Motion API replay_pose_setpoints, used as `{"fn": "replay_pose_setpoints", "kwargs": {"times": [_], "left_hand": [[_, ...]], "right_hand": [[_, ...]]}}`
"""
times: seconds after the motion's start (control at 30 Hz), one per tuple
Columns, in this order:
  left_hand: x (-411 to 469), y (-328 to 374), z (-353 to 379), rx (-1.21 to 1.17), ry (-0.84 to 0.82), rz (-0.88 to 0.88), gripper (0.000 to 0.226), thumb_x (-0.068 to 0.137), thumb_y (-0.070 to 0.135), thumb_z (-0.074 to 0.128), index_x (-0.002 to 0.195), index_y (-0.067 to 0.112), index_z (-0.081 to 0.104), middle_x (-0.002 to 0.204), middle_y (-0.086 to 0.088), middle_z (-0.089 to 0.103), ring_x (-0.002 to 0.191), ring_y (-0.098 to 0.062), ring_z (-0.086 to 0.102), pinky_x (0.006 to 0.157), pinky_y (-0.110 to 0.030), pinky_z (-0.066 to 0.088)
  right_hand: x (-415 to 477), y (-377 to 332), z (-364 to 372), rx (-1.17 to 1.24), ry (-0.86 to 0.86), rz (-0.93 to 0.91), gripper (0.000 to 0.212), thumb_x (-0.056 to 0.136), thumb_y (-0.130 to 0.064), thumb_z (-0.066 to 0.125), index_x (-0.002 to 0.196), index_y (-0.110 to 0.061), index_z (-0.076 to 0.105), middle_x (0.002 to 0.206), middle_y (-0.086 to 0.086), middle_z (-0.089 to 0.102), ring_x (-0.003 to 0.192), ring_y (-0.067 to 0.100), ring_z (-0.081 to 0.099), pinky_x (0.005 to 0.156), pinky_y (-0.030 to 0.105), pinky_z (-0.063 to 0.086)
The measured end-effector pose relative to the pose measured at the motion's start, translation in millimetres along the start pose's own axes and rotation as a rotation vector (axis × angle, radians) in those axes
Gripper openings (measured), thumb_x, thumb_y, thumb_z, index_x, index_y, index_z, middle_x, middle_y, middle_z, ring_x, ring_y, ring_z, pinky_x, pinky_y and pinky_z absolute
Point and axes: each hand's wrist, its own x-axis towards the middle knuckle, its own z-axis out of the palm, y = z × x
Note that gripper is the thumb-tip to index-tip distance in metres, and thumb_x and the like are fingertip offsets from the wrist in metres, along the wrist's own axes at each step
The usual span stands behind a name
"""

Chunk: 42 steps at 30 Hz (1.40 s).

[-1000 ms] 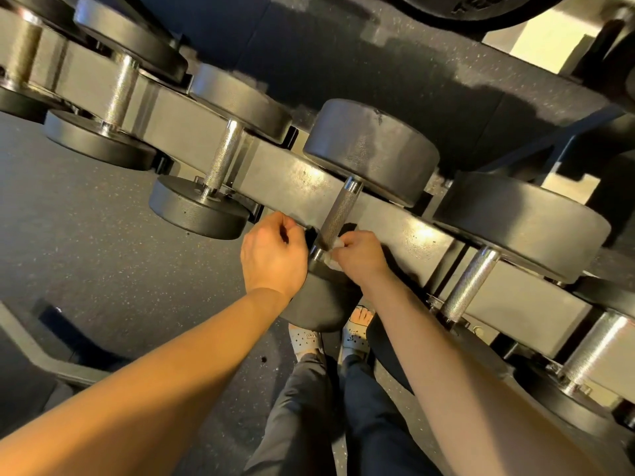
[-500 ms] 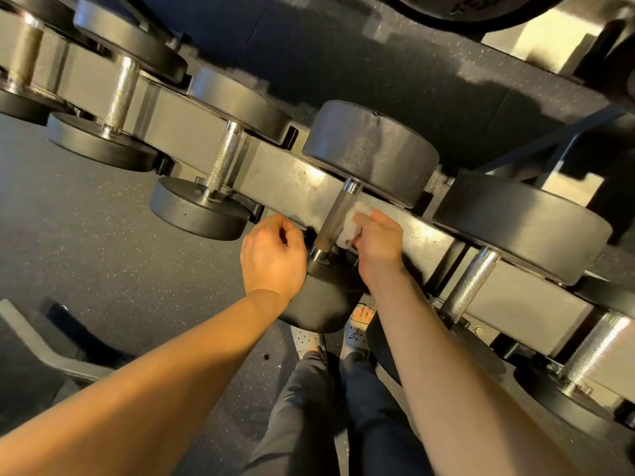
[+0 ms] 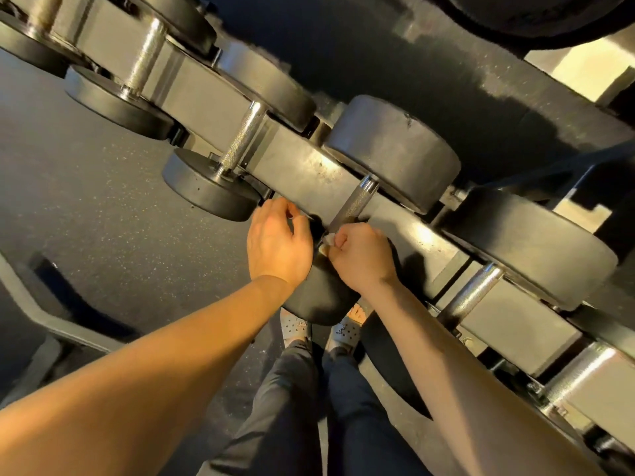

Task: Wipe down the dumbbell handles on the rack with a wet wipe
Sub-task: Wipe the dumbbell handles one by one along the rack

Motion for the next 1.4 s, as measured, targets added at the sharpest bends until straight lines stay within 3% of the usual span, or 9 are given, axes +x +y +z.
{"fn": "replay_pose_setpoints", "kwargs": {"times": [0.1, 0.2, 0.37, 0.47, 0.57, 0.87, 1.03, 1.2, 1.4], "left_hand": [[1, -1, 0, -0.016, 0.010, -0.009, 0.015, 0.099, 0.023, 0.043, 0.089, 0.019, 0.053, 0.088, 0.005, 0.052, 0.087, -0.015, 0.046, 0.074, -0.030, 0.034], [0, -2, -1, -0.035, 0.012, -0.028, 0.016, 0.098, 0.021, 0.042, 0.087, 0.017, 0.053, 0.087, 0.004, 0.054, 0.087, -0.016, 0.047, 0.072, -0.028, 0.032], [-3, 3, -2, -0.097, 0.007, -0.073, 0.018, 0.095, 0.021, 0.041, 0.087, 0.017, 0.056, 0.085, 0.005, 0.056, 0.086, -0.012, 0.048, 0.071, -0.029, 0.038], [-3, 3, -3, -0.143, 0.033, -0.103, 0.018, 0.097, 0.019, 0.041, 0.086, 0.017, 0.056, 0.086, 0.005, 0.054, 0.086, -0.011, 0.047, 0.071, -0.027, 0.035], [-4, 4, -4, -0.145, 0.100, -0.136, 0.022, 0.097, 0.021, 0.039, 0.088, 0.014, 0.058, 0.091, 0.001, 0.054, 0.090, -0.015, 0.046, 0.075, -0.029, 0.035], [-2, 7, -7, -0.186, 0.160, -0.300, 0.022, 0.103, 0.017, 0.040, 0.091, 0.015, 0.058, 0.086, 0.006, 0.055, 0.091, -0.017, 0.049, 0.076, -0.035, 0.041], [-2, 4, -6, -0.180, 0.140, -0.270, 0.020, 0.101, 0.016, 0.039, 0.089, 0.017, 0.056, 0.086, 0.004, 0.054, 0.091, -0.016, 0.047, 0.076, -0.031, 0.038], [-2, 6, -7, -0.188, 0.117, -0.270, 0.019, 0.102, 0.017, 0.040, 0.093, 0.019, 0.057, 0.090, 0.006, 0.054, 0.094, -0.012, 0.045, 0.079, -0.031, 0.037], [-4, 8, -11, -0.172, 0.106, -0.268, 0.018, 0.101, 0.015, 0.041, 0.093, 0.018, 0.057, 0.089, 0.007, 0.052, 0.093, -0.010, 0.043, 0.077, -0.028, 0.034]], "right_hand": [[13, -9, -8, -0.271, 0.006, -0.410, 0.011, 0.088, -0.006, 0.068, 0.080, -0.012, 0.064, 0.084, 0.004, 0.064, 0.076, 0.018, 0.059, 0.069, 0.029, 0.046], [31, -16, -9, -0.623, -0.007, -0.688, 0.024, 0.058, -0.001, 0.083, 0.063, -0.012, 0.062, 0.067, 0.004, 0.058, 0.058, 0.023, 0.058, 0.058, 0.029, 0.047], [61, -40, -22, -0.971, 0.110, -0.391, 0.017, 0.067, -0.009, 0.082, 0.076, -0.015, 0.069, 0.080, 0.005, 0.065, 0.063, 0.021, 0.066, 0.051, 0.027, 0.030], [55, -58, -18, -0.934, -0.372, -0.451, 0.007, 0.095, -0.013, 0.058, 0.099, -0.016, 0.063, 0.102, 0.004, 0.065, 0.090, 0.024, 0.067, 0.066, 0.032, 0.041], [66, -73, -30, -0.822, -0.722, -0.407, 0.016, 0.095, -0.013, 0.054, 0.081, -0.017, 0.049, 0.089, 0.002, 0.060, 0.082, 0.024, 0.061, 0.067, 0.033, 0.045], [102, -71, -5, -0.923, -0.944, -0.187, 0.016, 0.100, -0.014, 0.042, 0.093, -0.010, 0.056, 0.083, 0.003, 0.052, 0.093, 0.028, 0.063, 0.093, 0.044, 0.054], [70, -48, -22, -0.827, -0.662, -0.461, 0.014, 0.099, -0.019, 0.049, 0.086, -0.020, 0.054, 0.078, -0.003, 0.051, 0.090, 0.024, 0.063, 0.074, 0.033, 0.042], [39, 13, -28, -0.675, -0.161, -0.958, 0.018, 0.086, -0.007, 0.065, 0.100, -0.011, 0.076, 0.108, 0.004, 0.073, 0.102, 0.026, 0.065, 0.107, 0.047, 0.040], [35, 2, -29, -0.589, 0.126, -0.631, 0.026, 0.096, -0.017, 0.046, 0.099, -0.015, 0.072, 0.097, 0.001, 0.069, 0.101, 0.020, 0.062, 0.113, 0.042, 0.035]]}}
